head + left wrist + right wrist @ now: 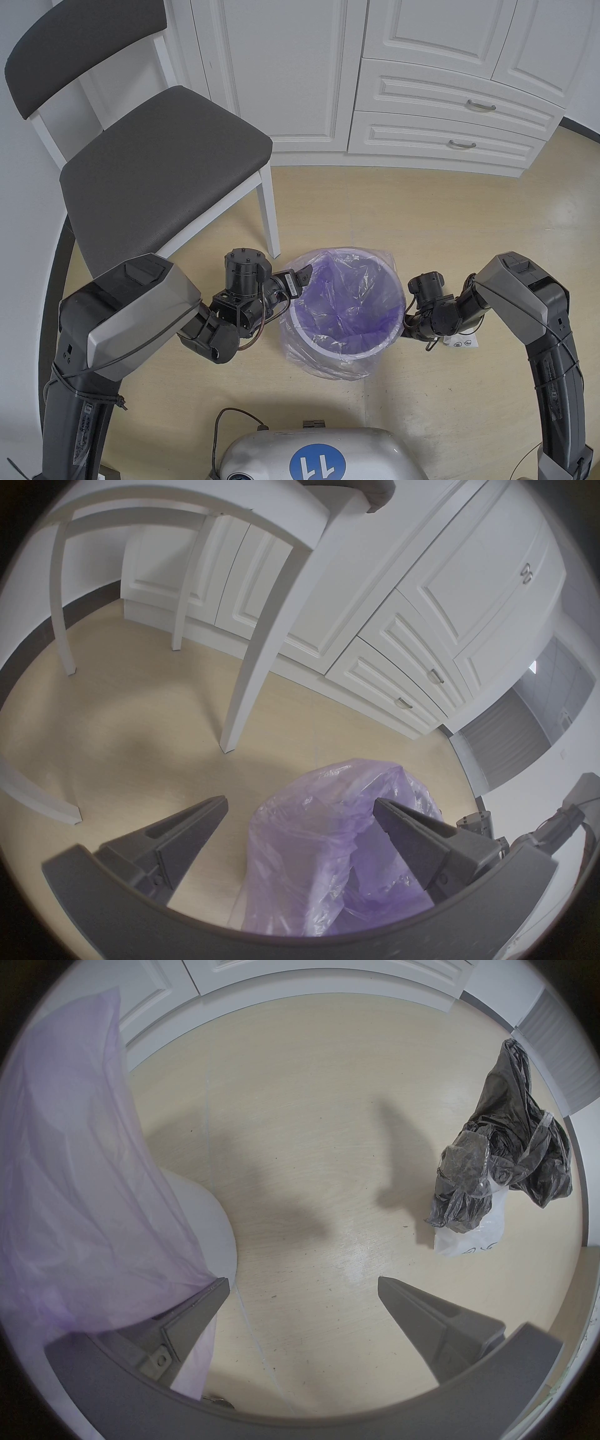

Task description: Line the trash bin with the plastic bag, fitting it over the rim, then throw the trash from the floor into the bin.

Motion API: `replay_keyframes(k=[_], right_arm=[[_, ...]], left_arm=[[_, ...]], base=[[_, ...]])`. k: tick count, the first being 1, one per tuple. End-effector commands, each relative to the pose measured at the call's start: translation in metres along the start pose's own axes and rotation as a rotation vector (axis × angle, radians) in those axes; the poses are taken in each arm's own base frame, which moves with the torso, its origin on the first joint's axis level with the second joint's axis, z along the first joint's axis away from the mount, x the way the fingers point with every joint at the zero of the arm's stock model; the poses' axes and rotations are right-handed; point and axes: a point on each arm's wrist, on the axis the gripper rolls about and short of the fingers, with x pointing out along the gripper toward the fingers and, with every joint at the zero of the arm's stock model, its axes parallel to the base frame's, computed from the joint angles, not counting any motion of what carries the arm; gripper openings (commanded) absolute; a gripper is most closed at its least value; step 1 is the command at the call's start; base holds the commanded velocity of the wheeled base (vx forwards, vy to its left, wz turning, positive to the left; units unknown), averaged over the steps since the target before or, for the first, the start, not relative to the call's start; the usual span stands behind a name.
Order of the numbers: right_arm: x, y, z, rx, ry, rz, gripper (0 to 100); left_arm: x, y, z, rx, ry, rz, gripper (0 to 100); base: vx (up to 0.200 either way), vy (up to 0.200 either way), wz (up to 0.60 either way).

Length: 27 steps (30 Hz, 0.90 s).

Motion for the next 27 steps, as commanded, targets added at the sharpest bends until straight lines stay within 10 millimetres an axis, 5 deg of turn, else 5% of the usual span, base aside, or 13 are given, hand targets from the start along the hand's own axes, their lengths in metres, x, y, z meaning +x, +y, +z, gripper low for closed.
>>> replay_keyframes(k=[1,3,4,20,27], right_arm=[[-0.001,0.000,0.001,-0.001,-0.002,0.002,100],[-0.001,0.000,0.001,-0.001,-0.002,0.002,100],[-0.001,0.000,0.001,-0.001,-0.002,0.002,100],[-0.001,0.000,0.001,0.003,-0.003,0.002,100],[-0.001,0.000,0.000,0.002,0.000,0.001,100]], left_arm=[[0.002,0.001,-0.005,-0.022,-0.001,-0.005,100],[0.001,0.000,-0.006,-0.025,-0.004,-0.010,100],[0.001,0.000,-0.006,-0.027,-0.004,-0.010,0],[0.005,0.010,0.006,-0.036,-0.051,-0.011,0],[0.036,0.033,-0.017,-0.025,-0.006,0.038,0]], base=[[0.000,0.000,0.00],[0.000,0.000,0.00],[0.000,0.000,0.00],[0.000,0.000,0.00],[0.000,0.000,0.00]])
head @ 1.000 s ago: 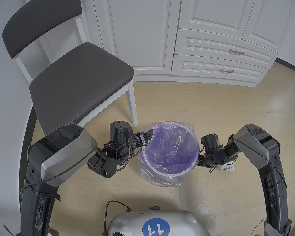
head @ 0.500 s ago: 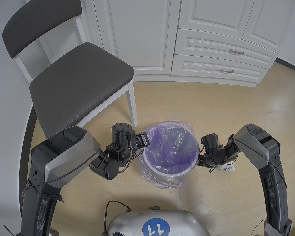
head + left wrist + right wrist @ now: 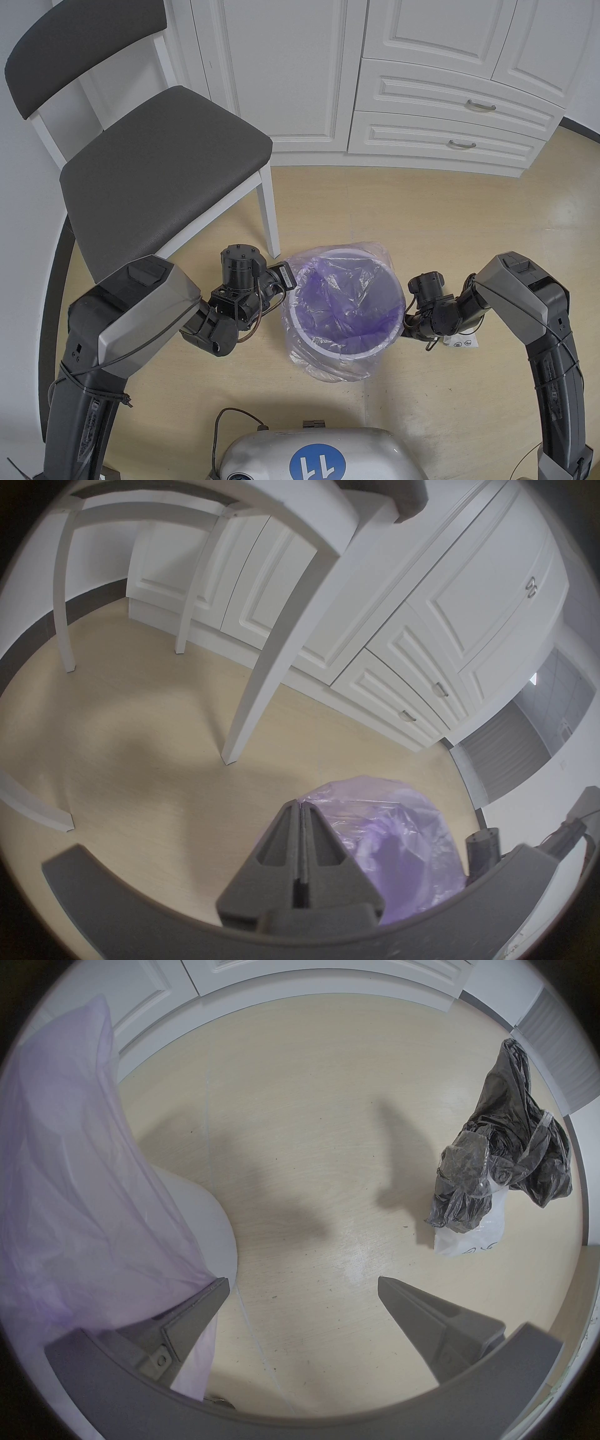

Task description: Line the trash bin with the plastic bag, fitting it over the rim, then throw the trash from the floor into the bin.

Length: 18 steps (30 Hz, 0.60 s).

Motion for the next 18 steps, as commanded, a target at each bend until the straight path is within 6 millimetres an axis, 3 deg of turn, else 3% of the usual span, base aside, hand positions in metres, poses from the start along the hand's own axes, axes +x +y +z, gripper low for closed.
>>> replay_keyframes(k=[1,8,18], right_arm=[[0.000,0.000,0.000,-0.001,0.001,0.000,100],[-0.001,0.000,0.000,0.001,0.000,0.001,100],[-0.001,0.000,0.000,0.001,0.000,0.001,100]], left_arm=[[0.022,0.021,-0.029,0.011,0.061,0.047,0],[0.034,0.029,-0.050,0.066,0.081,0.055,0],[0.027,0.024,-0.028,0.054,0.035,0.047,0]], base=[[0.000,0.000,0.00],[0.000,0.000,0.00],[0.000,0.000,0.00]])
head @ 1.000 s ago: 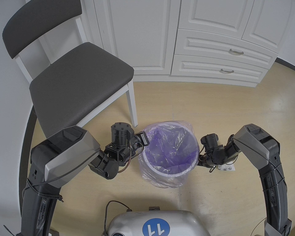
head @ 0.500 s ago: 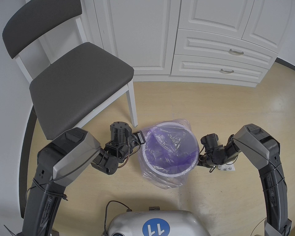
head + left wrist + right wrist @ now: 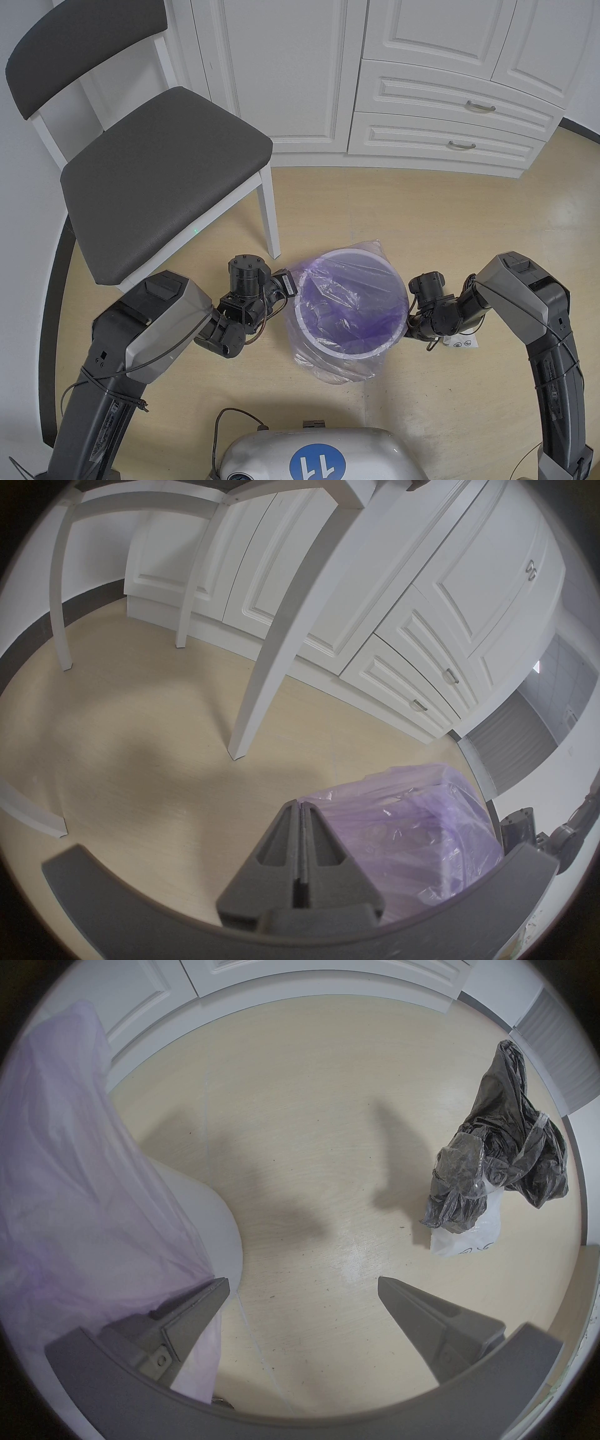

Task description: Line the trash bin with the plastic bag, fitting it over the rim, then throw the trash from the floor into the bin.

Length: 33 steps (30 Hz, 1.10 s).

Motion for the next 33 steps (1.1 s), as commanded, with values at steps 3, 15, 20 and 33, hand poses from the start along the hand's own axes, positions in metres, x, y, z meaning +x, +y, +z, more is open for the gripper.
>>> replay_keyframes(k=[3,15,20,33], right_arm=[[0.000,0.001,0.000,0.005,-0.001,0.000,100],[-0.001,0.001,-0.001,0.002,0.000,0.001,100],[-0.011,-0.002,0.005,0.002,-0.008,0.004,100],[-0.118,-0.048,0.020,-0.277,-0.105,0.120,100]], left_arm=[[-0.013,-0.001,0.009,0.000,0.012,0.002,0],[-0.018,0.007,0.021,-0.052,-0.017,0.006,100],[-0.023,0.009,0.031,-0.053,-0.038,0.007,100],[-0.098,0.002,0.075,0.115,0.015,0.042,100]], base=[[0.000,0.000,0.00],[0.000,0.000,0.00],[0.000,0.000,0.00],[0.000,0.000,0.00]])
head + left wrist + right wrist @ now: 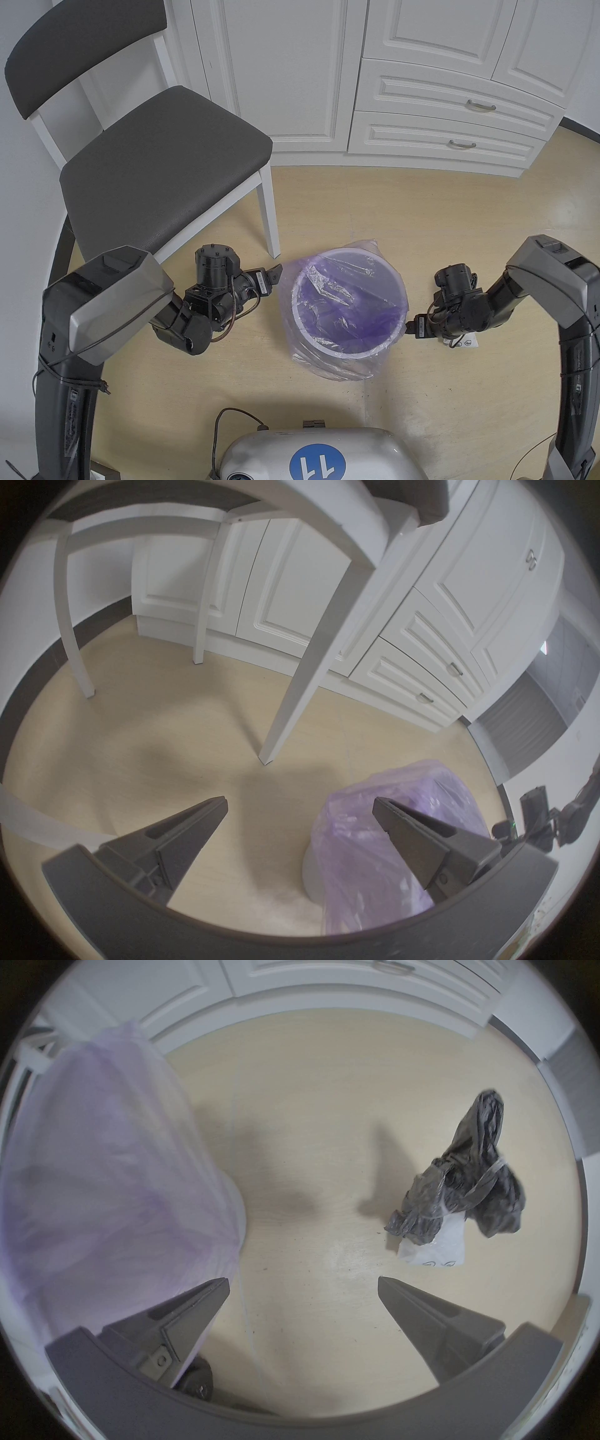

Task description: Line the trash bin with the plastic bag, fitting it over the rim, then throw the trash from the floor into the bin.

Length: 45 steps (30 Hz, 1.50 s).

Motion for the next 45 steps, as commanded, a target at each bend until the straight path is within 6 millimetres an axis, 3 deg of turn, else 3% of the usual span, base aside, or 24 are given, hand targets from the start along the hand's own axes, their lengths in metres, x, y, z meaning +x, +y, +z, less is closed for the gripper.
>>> replay_keyframes(k=[1,4,5,13,14,15,16,17,19,22,26,36,41,45], right_arm=[[-0.068,-0.021,0.010,-0.111,-0.149,0.062,100],[-0.080,-0.022,0.009,-0.134,-0.208,0.065,100],[-0.088,-0.023,0.008,-0.139,-0.247,0.068,0],[-0.125,-0.007,0.016,-0.188,-0.383,0.108,0],[-0.127,0.006,0.014,-0.214,-0.404,0.127,0],[-0.127,0.006,0.014,-0.214,-0.404,0.127,0],[-0.132,0.038,0.017,-0.252,-0.447,0.183,0],[-0.133,0.051,0.020,-0.264,-0.456,0.196,0],[-0.128,0.088,0.028,-0.297,-0.436,0.204,0],[-0.115,0.123,0.032,-0.277,-0.366,0.233,0],[-0.089,0.153,0.026,-0.270,-0.272,0.264,0],[-0.052,0.191,-0.008,-0.342,-0.176,0.297,0],[-0.047,0.198,-0.015,-0.363,-0.165,0.304,0],[-0.028,0.202,-0.018,-0.360,-0.164,0.285,0]], left_arm=[[-0.051,-0.008,0.032,0.062,-0.005,0.001,100],[-0.069,-0.010,0.036,0.085,0.006,0.003,100],[-0.082,-0.010,0.039,0.101,0.011,0.003,100],[-0.141,-0.021,0.047,0.121,0.027,-0.017,100],[-0.149,-0.022,0.046,0.123,0.032,-0.020,100],[-0.149,-0.022,0.046,0.123,0.032,-0.020,100],[-0.161,-0.023,0.046,0.125,0.037,-0.026,100],[-0.164,-0.024,0.046,0.124,0.040,-0.028,100],[-0.171,-0.026,0.039,0.128,0.064,-0.034,100],[-0.174,-0.025,0.030,0.133,0.082,-0.021,100],[-0.174,-0.022,0.023,0.121,0.051,-0.025,100],[-0.162,-0.018,-0.002,0.121,0.039,-0.039,100],[-0.158,-0.013,-0.007,0.118,0.002,-0.033,100],[-0.158,-0.014,-0.006,0.118,-0.006,-0.033,100]], base=[[0.000,0.000,0.00],[0.000,0.000,0.00],[0.000,0.000,0.00],[0.000,0.000,0.00],[0.000,0.000,0.00],[0.000,0.000,0.00],[0.000,0.000,0.00],[0.000,0.000,0.00],[0.000,0.000,0.00],[0.000,0.000,0.00],[0.000,0.000,0.00],[0.000,0.000,0.00],[0.000,0.000,0.00],[0.000,0.000,0.00]])
